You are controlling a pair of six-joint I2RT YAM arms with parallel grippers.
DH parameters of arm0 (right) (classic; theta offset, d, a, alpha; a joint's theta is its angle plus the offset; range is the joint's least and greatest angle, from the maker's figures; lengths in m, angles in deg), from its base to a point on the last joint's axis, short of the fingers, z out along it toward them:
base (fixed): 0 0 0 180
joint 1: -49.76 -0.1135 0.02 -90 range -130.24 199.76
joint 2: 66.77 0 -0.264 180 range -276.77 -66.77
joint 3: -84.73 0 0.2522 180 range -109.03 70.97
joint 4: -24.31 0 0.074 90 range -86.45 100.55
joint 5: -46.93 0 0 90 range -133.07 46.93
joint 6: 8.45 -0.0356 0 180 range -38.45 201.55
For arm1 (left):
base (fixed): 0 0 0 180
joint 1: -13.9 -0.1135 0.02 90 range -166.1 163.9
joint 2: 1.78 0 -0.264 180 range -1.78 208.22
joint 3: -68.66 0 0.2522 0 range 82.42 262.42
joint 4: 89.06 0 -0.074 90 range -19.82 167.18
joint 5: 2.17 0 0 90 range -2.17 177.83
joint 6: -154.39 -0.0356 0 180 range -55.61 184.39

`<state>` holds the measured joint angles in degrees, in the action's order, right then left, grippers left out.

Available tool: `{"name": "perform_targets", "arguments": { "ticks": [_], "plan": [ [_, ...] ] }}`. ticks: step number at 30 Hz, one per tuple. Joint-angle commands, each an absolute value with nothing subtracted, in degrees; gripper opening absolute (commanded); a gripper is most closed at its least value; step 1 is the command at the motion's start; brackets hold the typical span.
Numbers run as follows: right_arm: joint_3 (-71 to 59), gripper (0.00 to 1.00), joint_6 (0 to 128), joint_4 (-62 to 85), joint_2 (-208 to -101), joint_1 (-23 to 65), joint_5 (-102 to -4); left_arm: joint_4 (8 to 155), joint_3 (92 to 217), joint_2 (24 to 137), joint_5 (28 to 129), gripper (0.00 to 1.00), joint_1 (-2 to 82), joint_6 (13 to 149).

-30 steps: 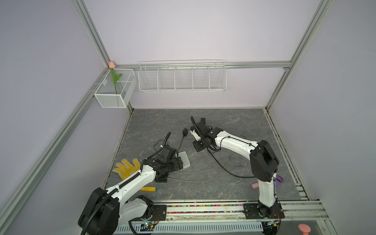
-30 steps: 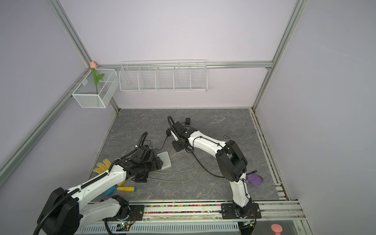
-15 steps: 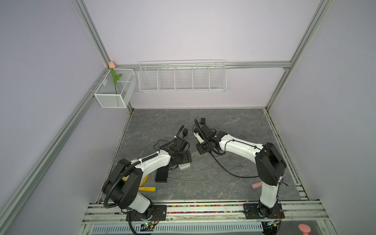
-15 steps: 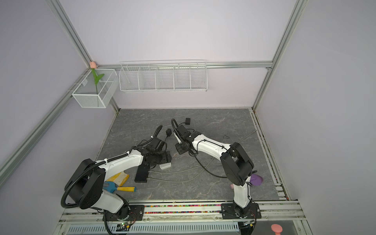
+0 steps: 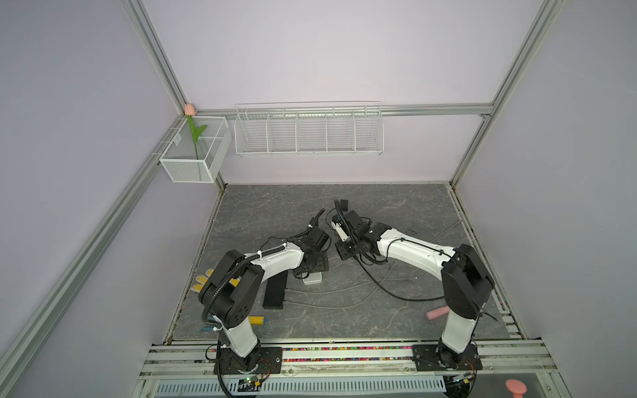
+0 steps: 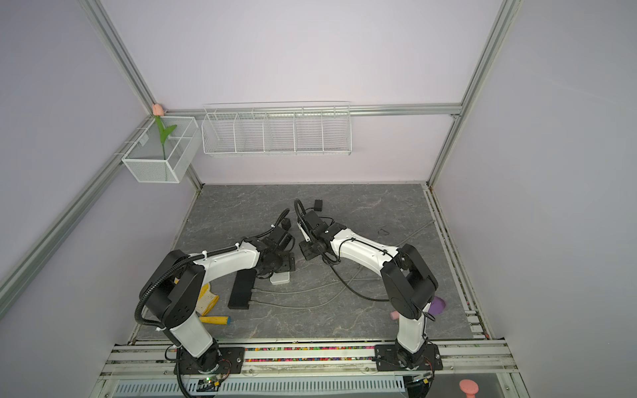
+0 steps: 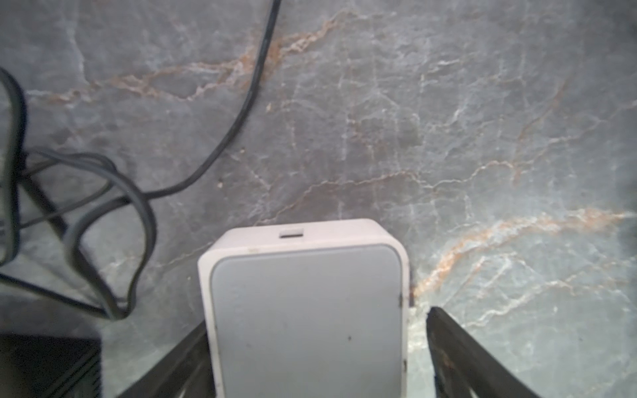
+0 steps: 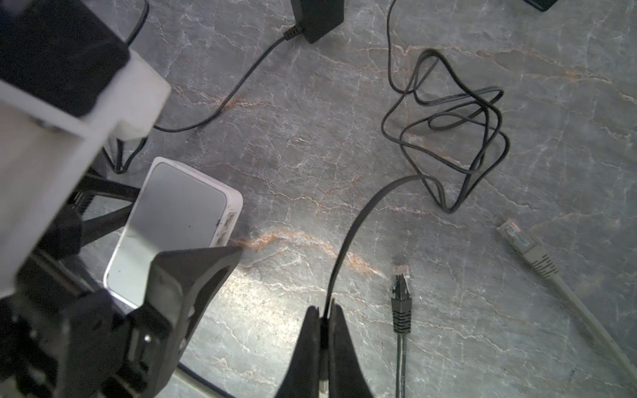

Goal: Insert the plug into the switch port
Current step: 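Grasp the white router with the left gripper while the right holds the plug, then lift the router with the left gripper while the right brings the plug toward it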

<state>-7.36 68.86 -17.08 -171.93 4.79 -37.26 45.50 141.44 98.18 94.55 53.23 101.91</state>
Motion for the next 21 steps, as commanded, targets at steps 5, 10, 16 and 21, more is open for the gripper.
{"name": "perform_targets", "arguments": {
  "ticks": [5, 10, 16, 21],
  "plan": [
    [-4.36, 0.07, 67.75, -16.34, -167.12, 5.80, -35.77, 37.58, 146.29, 103.17, 99.68, 0.65, 57.08, 99.84],
    [-2.80, 0.07, 67.57, -16.16, -165.03, 6.58, -35.30, 37.27, 146.74, 104.93, 99.30, 0.57, 58.01, 99.00],
    [0.54, 0.07, 67.19, -15.69, -159.62, 8.86, -34.89, 42.02, 143.95, 99.02, 97.61, 0.30, 58.00, 97.66],
    [5.69, 0.06, 66.19, -11.30, -153.25, 10.89, -38.59, 48.01, 139.90, 89.15, 97.36, 0.01, 58.02, 95.39]
  ]
}}
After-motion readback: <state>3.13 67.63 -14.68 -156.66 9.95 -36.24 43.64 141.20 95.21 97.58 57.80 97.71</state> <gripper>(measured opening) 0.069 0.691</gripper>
